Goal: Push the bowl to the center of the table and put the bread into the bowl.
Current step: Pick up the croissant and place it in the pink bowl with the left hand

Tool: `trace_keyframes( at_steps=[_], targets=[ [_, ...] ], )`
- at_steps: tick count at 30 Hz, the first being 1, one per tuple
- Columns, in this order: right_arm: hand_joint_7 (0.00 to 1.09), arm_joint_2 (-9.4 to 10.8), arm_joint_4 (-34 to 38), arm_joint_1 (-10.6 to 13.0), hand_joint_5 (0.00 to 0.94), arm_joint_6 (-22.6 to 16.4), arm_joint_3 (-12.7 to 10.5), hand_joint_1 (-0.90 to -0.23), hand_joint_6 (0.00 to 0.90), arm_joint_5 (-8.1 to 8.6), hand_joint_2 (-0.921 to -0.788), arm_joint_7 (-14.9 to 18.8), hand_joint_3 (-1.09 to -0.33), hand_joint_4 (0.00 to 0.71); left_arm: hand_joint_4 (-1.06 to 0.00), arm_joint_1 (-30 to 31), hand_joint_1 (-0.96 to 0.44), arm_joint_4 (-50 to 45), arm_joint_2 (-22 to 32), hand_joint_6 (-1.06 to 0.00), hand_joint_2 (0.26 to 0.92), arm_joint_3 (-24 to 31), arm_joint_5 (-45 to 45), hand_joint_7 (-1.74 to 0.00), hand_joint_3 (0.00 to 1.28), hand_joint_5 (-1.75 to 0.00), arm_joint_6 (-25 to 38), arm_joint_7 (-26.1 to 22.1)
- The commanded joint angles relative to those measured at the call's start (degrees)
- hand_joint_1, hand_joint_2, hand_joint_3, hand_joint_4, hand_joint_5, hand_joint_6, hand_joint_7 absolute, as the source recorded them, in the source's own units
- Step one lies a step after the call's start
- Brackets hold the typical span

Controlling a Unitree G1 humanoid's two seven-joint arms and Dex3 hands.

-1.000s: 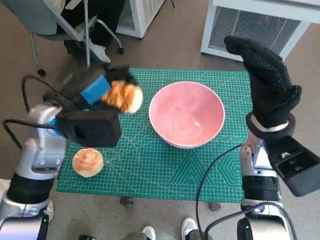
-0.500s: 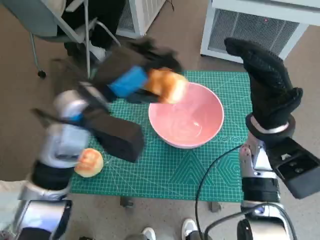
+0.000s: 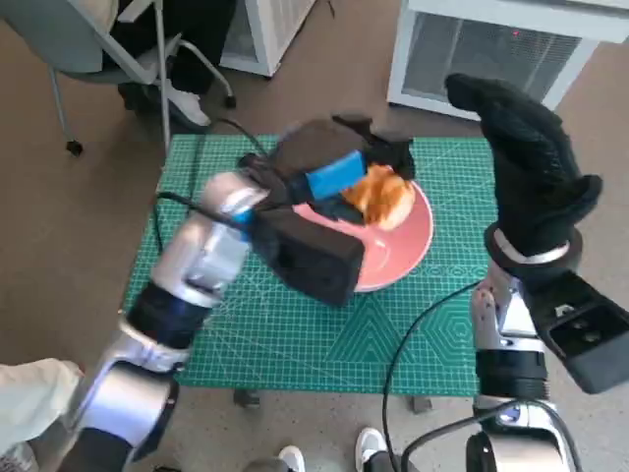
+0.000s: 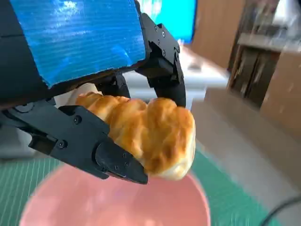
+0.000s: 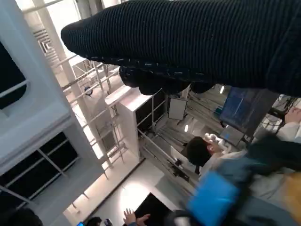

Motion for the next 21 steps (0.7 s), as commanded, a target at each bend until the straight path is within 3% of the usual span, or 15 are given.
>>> trace_keyframes(
  at_steps=[1,4,14,21],
  targets=[
    [0.64,-0.01,-0.83,1.87,0.073,0.9,0.1,-0.601,-0.001,0.59,-0.921,0.37,-0.836,0.201,-0.08,-2.22,-0.12,1.65,0.87,-0.26,0.837,-2.54,1.46,-0.1,0.02,-0.07,1.54,-6.37],
    [0.64,-0.13,-1.13,2.06,0.08,1.13,-0.01,-0.605,-0.001,0.78,-0.921,0.4,-0.825,0.196,-0.03,-2.82,-0.19,2.27,0.9,-0.23,0.818,-2.45,0.97,-0.03,0.01,-0.02,0.94,-8.28],
    [0.64,0.3,-1.66,2.29,0.108,1.43,-0.11,-0.598,-0.001,-0.04,-0.921,-0.53,-0.808,0.18,0.0,0.85,-0.25,-2.87,2.96,-0.2,0.803,1.68,-1.13,0.0,0.0,0.0,0.35,-7.1],
    [0.64,0.8,-2.53,2.74,0.128,1.61,0.12,-0.61,-0.001,-0.93,-0.921,-1.44,-0.805,0.171,0.0,6.87,-0.23,-14.53,10.08,-0.18,0.788,8.38,-6.0,0.0,0.0,0.0,-3.72,-7.63]
  ],
)
